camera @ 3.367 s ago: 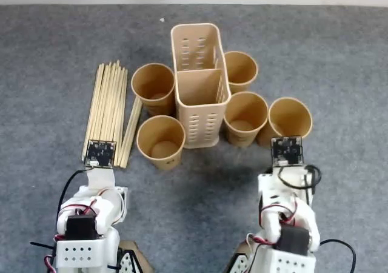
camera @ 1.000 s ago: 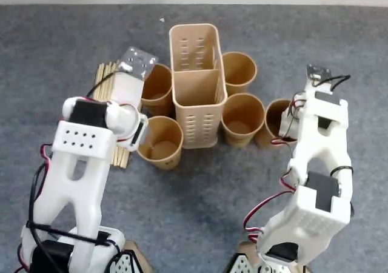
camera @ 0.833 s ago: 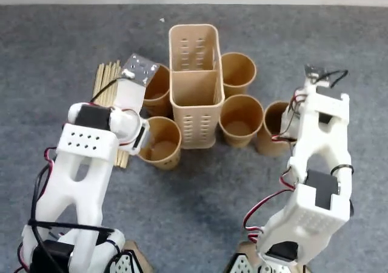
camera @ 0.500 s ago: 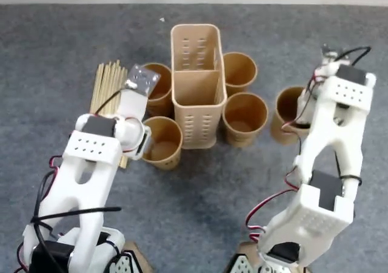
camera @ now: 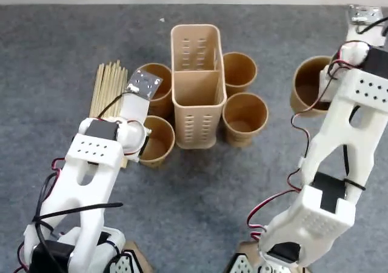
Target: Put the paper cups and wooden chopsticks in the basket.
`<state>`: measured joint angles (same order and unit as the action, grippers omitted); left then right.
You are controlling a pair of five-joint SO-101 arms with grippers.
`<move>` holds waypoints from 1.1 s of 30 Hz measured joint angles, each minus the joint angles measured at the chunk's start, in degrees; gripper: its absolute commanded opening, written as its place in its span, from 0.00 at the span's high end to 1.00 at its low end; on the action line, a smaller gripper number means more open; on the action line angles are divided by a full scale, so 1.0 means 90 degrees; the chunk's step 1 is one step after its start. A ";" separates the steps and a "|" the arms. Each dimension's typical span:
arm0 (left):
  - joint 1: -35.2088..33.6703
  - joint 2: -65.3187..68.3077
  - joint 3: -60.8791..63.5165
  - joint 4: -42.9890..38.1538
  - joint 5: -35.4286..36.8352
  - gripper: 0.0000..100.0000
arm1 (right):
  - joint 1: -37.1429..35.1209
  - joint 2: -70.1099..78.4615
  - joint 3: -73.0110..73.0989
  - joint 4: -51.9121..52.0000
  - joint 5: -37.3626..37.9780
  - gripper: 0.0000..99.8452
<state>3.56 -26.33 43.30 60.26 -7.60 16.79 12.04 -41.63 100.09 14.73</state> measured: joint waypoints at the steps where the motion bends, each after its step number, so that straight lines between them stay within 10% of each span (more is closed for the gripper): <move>1: 0.0000 0.0000 -0.0127 0.0195 0.0000 1.00 | 0.0010 -0.0127 -0.0010 0.0000 0.0000 1.00; 19: -0.0430 0.0010 -0.5304 0.4396 -0.0625 1.00 | -0.0234 -0.5177 0.4679 0.0000 0.1065 1.00; 26: -0.0449 0.0010 -0.7248 0.4366 -0.0625 1.00 | -0.0713 -0.5519 0.5480 -0.0420 0.0987 1.00; 33: 0.0020 0.0039 -0.7512 0.2471 -0.0586 1.00 | -0.1319 -0.5578 0.5890 -0.1534 0.0010 1.00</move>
<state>3.74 -25.98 -24.31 82.51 -12.88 4.92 -38.15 11.38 86.29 14.81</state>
